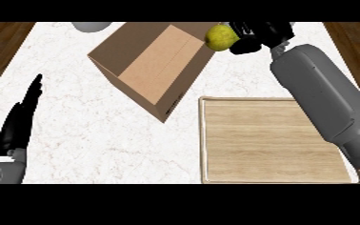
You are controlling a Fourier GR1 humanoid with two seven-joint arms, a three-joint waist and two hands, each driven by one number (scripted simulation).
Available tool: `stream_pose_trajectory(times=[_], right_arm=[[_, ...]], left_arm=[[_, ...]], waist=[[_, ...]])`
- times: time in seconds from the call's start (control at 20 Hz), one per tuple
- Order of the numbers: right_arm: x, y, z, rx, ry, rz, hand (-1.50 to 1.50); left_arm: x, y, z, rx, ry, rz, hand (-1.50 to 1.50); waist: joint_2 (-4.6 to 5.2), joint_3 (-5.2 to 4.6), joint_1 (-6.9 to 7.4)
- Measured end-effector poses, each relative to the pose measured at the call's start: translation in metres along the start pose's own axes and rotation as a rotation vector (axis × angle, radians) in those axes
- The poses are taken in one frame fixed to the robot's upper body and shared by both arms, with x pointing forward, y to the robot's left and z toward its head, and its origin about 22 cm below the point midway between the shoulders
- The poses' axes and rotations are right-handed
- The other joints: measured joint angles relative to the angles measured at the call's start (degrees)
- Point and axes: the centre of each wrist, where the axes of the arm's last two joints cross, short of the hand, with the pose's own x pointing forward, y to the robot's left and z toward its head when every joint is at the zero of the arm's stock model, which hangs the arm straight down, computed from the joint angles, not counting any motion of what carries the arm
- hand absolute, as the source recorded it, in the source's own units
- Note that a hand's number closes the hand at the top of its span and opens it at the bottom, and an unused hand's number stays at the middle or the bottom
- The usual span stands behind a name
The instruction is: Pick the pear from the tray and place it in the cardboard box
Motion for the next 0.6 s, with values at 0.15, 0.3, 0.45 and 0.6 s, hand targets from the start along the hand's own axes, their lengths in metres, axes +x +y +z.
stream_pose_trajectory(times=[0.15,0.3,0.45,0.6], right_arm=[[0.027,0.002,-0.02,-0.001,0.003,-0.076,1.5],[0.044,0.0,-0.039,-0.006,0.018,-0.129,1.5],[0.062,0.007,-0.056,-0.001,0.044,-0.182,1.5],[0.08,0.014,-0.072,0.012,0.074,-0.234,1.5]], left_arm=[[0.002,0.003,-0.001,-0.004,-0.002,0.007,0.0],[0.001,0.003,0.0,-0.004,-0.008,0.006,0.0],[0.003,0.001,-0.001,-0.006,-0.01,0.007,0.0],[0.002,-0.001,-0.004,-0.005,-0.017,0.005,0.0]], waist=[[0.08,0.0,0.27],[0.18,-0.02,0.57],[0.35,-0.01,0.98],[0.54,-0.02,1.3]])
